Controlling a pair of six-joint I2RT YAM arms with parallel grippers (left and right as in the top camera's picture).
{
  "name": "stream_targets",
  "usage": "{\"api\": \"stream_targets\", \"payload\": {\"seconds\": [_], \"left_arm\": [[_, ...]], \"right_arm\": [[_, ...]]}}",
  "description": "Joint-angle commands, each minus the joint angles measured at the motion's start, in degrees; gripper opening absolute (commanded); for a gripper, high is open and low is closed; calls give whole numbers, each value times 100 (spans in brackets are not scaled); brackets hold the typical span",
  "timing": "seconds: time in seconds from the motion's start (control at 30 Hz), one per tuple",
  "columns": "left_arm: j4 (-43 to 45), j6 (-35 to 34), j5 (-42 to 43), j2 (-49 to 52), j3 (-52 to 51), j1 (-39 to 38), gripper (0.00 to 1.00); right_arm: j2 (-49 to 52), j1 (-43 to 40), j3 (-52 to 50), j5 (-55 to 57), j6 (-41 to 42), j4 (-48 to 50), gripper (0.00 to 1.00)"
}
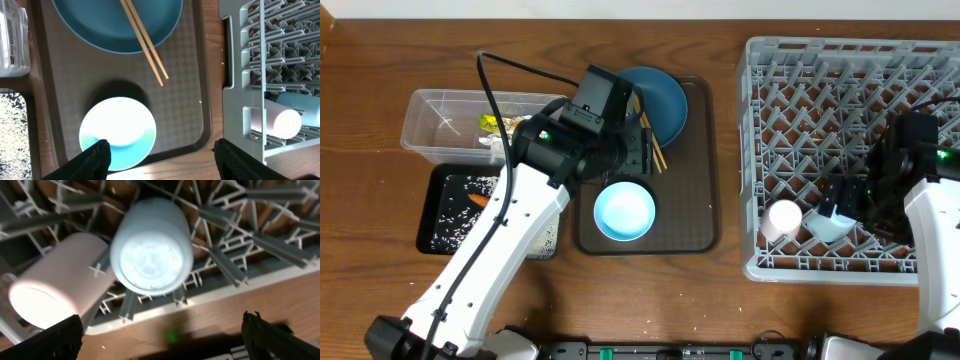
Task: Sort waste into correct bins and load items into the dishwasher rack
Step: 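Release the cup in the rack and move the left gripper back left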
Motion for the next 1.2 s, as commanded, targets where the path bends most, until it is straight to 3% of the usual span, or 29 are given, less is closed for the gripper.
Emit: {"api": "stream_targets", "payload": {"seconds": [0.0,0.13,0.63,0.87,0.97,1.17], "left_arm": [[-37,35,-72,-85,42,-2,74],[-42,35,-72,-85,42,-2,87],[-275,35,-72,-85,42,-2,94],[-258,35,-76,-68,42,-2,84],[-297,33,-260,-33,39,-2,75],[-337,31,-525,79,-59,-2,70]], "right_arm": [[15,-24,136,-195,37,105,99],[15,-24,136,-192,35,190,99],[15,-24,133,-190,33,188,99],[15,-26,133,-190,33,188,99],[15,-24,133,-190,33,188,99],[15,7,133,-190,33,188,99]]}}
